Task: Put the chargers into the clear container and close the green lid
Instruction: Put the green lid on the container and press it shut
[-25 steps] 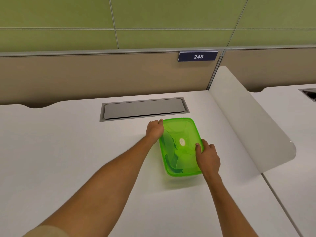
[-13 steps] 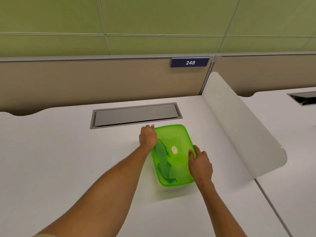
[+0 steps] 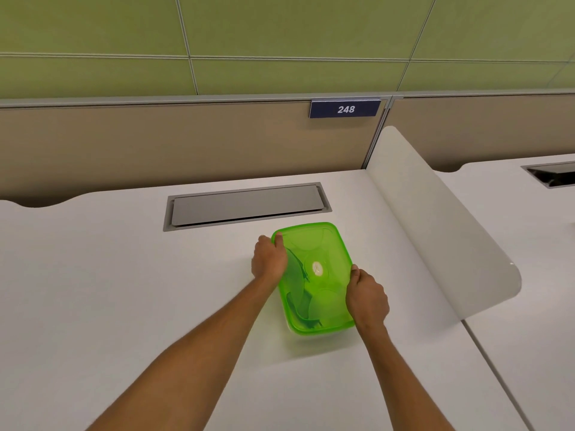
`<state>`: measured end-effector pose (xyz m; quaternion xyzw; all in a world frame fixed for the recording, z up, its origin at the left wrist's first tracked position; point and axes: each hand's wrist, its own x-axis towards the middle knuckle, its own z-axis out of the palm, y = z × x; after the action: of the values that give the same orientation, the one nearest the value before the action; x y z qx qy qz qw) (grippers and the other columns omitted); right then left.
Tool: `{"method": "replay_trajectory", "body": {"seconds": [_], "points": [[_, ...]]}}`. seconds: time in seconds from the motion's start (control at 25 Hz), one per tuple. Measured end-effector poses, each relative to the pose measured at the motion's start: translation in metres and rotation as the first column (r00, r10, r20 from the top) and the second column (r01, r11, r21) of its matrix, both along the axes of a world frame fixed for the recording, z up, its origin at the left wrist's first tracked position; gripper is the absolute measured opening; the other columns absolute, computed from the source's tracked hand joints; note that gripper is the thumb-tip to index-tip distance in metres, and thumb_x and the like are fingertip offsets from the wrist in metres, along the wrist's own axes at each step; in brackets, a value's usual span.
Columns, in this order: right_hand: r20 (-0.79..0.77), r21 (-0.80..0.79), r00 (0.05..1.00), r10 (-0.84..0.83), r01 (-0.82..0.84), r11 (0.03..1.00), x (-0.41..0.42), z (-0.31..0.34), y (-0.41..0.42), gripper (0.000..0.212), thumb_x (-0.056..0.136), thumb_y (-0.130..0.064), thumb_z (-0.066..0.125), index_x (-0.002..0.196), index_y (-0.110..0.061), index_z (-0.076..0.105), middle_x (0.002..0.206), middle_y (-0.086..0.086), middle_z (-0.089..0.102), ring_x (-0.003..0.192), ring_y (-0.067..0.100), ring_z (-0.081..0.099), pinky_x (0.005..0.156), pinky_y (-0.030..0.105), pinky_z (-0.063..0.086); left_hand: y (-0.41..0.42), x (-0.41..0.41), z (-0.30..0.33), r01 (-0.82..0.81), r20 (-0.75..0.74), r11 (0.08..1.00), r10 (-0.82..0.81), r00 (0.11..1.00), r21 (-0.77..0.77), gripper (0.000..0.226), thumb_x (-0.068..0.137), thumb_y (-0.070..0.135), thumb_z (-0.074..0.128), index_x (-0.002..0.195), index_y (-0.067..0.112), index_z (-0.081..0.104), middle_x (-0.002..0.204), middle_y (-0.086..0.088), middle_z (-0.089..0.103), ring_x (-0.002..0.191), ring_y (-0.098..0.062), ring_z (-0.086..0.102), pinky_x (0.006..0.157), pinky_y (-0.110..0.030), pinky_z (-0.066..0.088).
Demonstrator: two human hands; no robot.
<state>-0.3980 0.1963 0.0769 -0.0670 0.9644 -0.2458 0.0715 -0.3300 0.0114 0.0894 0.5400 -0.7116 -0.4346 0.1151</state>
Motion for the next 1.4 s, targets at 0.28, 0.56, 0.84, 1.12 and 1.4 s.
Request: {"method": "replay_trajectory", "body": {"seconds": [0.28,0.56,0.84,1.12,1.4], "points": [[-0.026,0.032,1.000,-0.008,0.009,0.999,0.002,0.000,-0.002,0.055,0.099,-0.050,0.019,0.103,-0.019,0.064,0.099,0.016,0.068,0.091,0.038,0.062,0.069,0.036,0.039,0.081,0.050,0.000,0.031,0.100,0.997,-0.037,0.994,0.065,0.052,0.097,0.052,0.032,0.126,0.009,0.039,0.129,-0.016,0.049,0.109,-0.043,0.056,0.085,-0.045,0.044],[-0.003,0.085,1.000,-0.022,0.022,0.996,0.003,0.002,-0.005,0.062,0.099,-0.050,0.015,0.109,-0.010,0.062,0.108,0.020,0.066,0.099,0.040,0.062,0.078,0.040,0.044,0.105,0.063,0.006,-0.043,0.129,0.998,0.037,0.991,0.038,0.052,0.097,0.055,0.025,0.109,0.008,0.045,0.108,-0.016,0.067,0.099,-0.038,0.062,0.073,-0.041,0.046],[-0.002,0.096,1.000,-0.010,0.010,0.995,0.002,0.003,-0.007,0.062,0.100,-0.048,0.015,0.111,-0.010,0.062,0.109,0.020,0.066,0.100,0.040,0.061,0.077,0.040,0.044,0.106,0.065,-0.001,-0.060,0.015,0.995,0.061,0.998,-0.082,0.039,0.102,0.035,0.031,0.099,0.005,0.056,0.097,-0.016,0.068,0.091,-0.038,0.063,0.073,-0.043,0.047],[0.007,0.106,1.000,0.005,-0.006,0.994,0.003,0.006,-0.007,0.061,0.100,-0.047,0.014,0.111,-0.011,0.061,0.111,0.020,0.066,0.102,0.040,0.061,0.081,0.041,0.045,0.110,0.068,-0.005,-0.036,-0.035,0.988,0.031,0.999,-0.148,0.033,0.102,0.028,0.030,0.102,0.004,0.053,0.096,-0.019,0.068,0.090,-0.040,0.063,0.073,-0.044,0.047],[0.063,0.126,0.992,0.108,-0.115,0.985,-0.017,0.018,-0.014,0.045,0.096,-0.031,0.027,0.106,-0.006,0.062,0.114,0.020,0.064,0.101,0.037,0.060,0.083,0.040,0.044,0.109,0.068,-0.001,0.032,0.057,0.977,-0.021,0.998,-0.212,0.037,0.100,0.031,0.032,0.128,0.009,0.042,0.117,-0.012,0.057,0.093,-0.036,0.062,0.071,-0.044,0.051]]}}
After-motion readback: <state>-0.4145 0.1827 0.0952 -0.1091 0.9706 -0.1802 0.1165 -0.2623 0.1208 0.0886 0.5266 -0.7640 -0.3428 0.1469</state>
